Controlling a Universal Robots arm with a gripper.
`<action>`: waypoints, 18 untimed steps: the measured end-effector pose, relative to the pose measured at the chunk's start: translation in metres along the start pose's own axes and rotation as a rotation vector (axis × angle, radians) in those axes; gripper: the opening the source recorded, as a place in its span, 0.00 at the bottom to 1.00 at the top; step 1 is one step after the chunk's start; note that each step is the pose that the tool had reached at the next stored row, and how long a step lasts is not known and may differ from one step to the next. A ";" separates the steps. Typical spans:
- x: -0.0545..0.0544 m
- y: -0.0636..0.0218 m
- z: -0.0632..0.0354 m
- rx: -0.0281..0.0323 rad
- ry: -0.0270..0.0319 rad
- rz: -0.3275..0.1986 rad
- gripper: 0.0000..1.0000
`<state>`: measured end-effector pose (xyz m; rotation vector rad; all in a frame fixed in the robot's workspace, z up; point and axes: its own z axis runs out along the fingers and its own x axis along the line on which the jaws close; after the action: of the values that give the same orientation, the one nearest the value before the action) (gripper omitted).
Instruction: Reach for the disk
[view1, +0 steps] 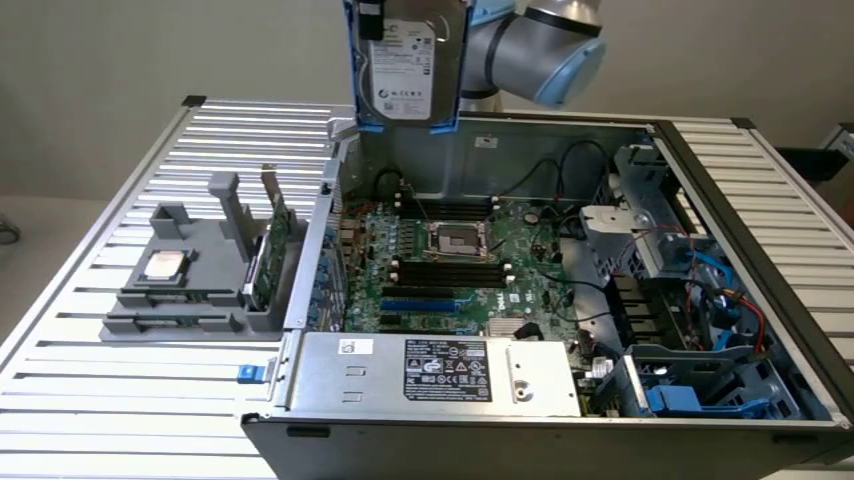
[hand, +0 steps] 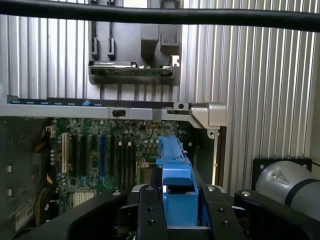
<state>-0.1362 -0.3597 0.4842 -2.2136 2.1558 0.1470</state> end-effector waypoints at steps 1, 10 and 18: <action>0.002 -0.0026 -0.0006 0.0001 -0.0001 0.000 0.33; 0.022 -0.0244 -0.0056 0.0006 -0.0002 0.000 0.33; 0.041 -0.0486 -0.0085 0.0012 -0.0026 0.000 0.33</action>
<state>-0.0863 -0.3995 0.4869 -2.2118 2.1536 0.1485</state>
